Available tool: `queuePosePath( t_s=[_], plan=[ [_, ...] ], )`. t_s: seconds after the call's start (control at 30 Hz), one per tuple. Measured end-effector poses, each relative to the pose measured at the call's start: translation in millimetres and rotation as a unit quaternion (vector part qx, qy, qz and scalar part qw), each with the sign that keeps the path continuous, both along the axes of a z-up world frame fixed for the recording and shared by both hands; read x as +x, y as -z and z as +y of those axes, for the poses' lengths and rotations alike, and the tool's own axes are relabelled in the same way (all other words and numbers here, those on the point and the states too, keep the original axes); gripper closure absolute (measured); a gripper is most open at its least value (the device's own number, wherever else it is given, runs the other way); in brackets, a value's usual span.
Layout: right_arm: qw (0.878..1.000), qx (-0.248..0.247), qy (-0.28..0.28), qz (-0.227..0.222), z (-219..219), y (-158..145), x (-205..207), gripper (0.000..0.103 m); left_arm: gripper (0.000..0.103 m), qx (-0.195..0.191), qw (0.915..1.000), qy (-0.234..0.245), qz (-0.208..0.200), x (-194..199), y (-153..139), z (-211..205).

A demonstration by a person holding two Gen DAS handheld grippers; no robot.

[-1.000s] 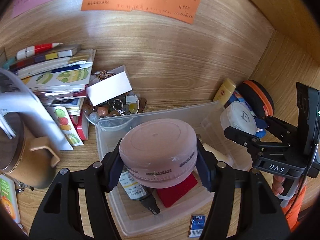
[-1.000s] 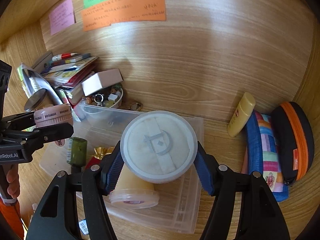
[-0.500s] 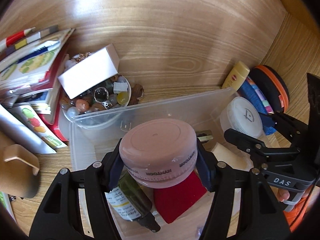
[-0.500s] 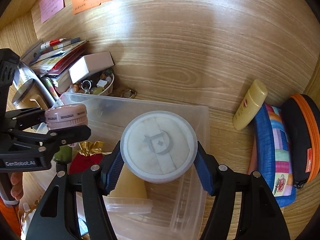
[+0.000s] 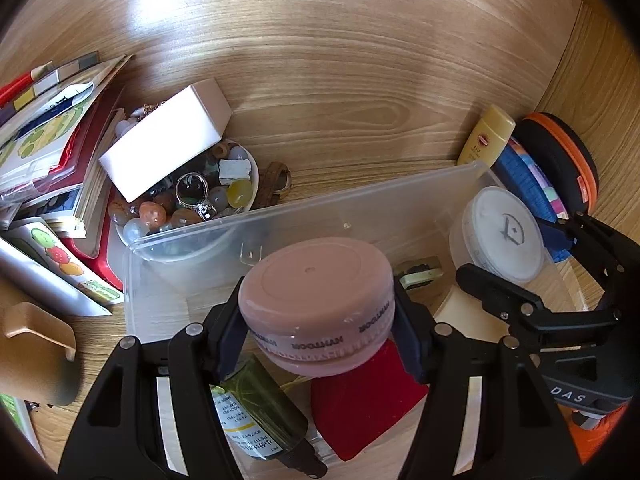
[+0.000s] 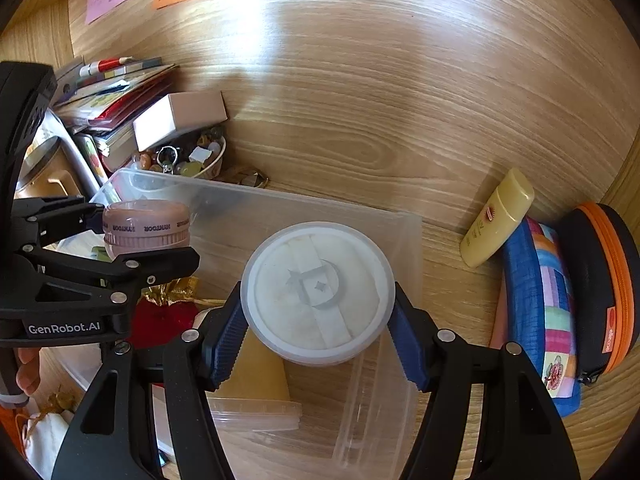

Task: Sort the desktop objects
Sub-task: 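Open both tools to drop the pink jar and white container into the box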

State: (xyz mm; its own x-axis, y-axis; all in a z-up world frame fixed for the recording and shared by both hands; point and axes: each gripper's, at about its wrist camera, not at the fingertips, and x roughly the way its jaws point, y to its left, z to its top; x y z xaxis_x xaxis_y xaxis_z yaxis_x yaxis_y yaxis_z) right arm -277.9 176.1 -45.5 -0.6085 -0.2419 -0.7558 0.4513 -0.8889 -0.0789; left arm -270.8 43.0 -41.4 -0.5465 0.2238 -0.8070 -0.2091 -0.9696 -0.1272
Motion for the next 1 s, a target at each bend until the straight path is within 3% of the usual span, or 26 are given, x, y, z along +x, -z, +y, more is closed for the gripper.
queuePosePath(
  t_s=[0.3,0.57,0.7,1.0],
  plan=[
    [1.000,0.020,0.002,0.014,-4.1,4.4,1.9,0.040,0.039,-0.003,1.0000,0.001,0.000,-1.2,4.3,-0.7],
    [1.000,0.016,0.002,0.021,-0.4,1.1,3.3,0.038,0.030,-0.006,0.9999,0.001,0.009,0.7,4.8,-1.9],
    [0.999,0.015,0.004,0.028,0.6,-1.8,5.7,0.030,0.029,-0.004,0.9999,-0.002,0.010,-0.5,4.5,-4.1],
    [0.999,0.006,0.005,0.044,3.6,-13.0,12.6,0.024,0.019,0.005,0.9999,-0.007,0.010,-3.9,-5.8,-14.7]
  ],
)
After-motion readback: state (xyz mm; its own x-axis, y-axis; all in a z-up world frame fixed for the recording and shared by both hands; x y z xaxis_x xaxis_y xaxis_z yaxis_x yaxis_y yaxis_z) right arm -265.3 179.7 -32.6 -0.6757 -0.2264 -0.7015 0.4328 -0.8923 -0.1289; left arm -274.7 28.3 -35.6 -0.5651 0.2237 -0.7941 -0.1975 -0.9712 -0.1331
